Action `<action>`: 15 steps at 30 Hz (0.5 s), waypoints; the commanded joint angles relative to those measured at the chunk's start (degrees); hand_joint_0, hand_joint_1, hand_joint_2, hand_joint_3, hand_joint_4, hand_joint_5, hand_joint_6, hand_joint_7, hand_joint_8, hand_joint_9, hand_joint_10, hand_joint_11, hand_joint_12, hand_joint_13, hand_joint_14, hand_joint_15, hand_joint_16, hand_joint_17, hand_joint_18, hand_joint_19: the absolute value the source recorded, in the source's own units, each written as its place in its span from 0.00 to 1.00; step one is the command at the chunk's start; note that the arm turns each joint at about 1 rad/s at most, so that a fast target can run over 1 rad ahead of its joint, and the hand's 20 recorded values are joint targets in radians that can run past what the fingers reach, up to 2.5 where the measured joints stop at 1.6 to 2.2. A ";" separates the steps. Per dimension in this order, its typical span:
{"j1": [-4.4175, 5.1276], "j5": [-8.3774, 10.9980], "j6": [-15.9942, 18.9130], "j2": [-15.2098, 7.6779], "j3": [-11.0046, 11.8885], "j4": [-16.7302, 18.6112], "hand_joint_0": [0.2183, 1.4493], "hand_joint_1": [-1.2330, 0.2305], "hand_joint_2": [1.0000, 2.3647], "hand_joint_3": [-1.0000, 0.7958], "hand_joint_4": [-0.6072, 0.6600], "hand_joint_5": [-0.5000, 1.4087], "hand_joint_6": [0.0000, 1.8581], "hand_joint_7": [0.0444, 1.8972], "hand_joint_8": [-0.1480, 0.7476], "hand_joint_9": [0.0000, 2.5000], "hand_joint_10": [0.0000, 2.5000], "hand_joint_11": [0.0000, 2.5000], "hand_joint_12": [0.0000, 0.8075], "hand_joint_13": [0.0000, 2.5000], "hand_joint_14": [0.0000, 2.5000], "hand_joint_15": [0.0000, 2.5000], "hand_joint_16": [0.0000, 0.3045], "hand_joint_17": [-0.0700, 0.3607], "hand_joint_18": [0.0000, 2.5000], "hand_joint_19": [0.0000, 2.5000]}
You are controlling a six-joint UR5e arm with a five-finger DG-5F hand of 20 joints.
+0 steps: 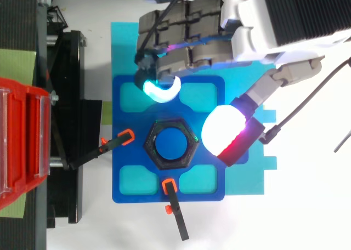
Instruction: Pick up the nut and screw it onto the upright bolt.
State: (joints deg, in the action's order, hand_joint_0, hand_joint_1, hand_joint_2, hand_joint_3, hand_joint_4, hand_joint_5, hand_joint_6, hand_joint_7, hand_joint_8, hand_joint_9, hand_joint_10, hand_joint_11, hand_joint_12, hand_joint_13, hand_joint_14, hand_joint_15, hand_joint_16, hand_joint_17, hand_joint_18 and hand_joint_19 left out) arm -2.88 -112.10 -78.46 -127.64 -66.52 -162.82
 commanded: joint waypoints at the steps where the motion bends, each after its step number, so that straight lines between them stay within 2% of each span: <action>1: -0.37 -0.57 -0.03 0.02 0.08 1.19 0.22 0.80 0.00 0.28 0.64 0.18 0.27 0.33 0.43 0.25 0.00 0.00 0.32 0.21 0.00 0.00 0.10 0.32 0.12 0.00; 6: -0.37 -0.57 -0.03 0.02 -0.01 1.89 0.21 0.81 0.00 0.28 0.63 0.18 0.27 0.31 0.41 0.22 0.00 0.00 0.34 0.17 0.00 0.00 0.11 0.33 0.09 0.00; 7: 0.16 -0.57 -0.03 -0.07 -0.01 2.86 0.21 0.81 0.00 0.28 0.62 0.17 0.27 0.31 0.41 0.20 0.00 0.00 0.35 0.16 0.00 0.00 0.11 0.34 0.08 0.00; 11: 0.86 -0.22 -0.03 0.02 -0.01 2.94 0.21 0.82 0.00 0.28 0.61 0.17 0.27 0.30 0.41 0.18 0.00 0.00 0.36 0.14 0.00 0.00 0.11 0.34 0.06 0.00; 14: 2.18 1.01 -0.03 -0.07 -0.01 2.77 0.20 0.83 0.00 0.28 0.60 0.17 0.27 0.30 0.40 0.16 0.00 0.00 0.37 0.11 0.00 0.00 0.12 0.35 0.02 0.00; 15: 2.27 1.36 -0.03 0.02 -0.01 2.77 0.20 0.84 0.00 0.28 0.60 0.17 0.27 0.30 0.39 0.15 0.00 0.00 0.39 0.09 0.00 0.00 0.13 0.37 0.00 0.00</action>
State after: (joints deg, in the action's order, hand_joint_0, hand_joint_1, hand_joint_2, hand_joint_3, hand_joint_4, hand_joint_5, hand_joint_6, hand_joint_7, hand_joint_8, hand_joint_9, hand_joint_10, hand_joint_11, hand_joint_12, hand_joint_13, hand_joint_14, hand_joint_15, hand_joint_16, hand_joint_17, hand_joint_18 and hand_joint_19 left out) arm -1.57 -111.88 -78.49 -127.67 -66.53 -159.97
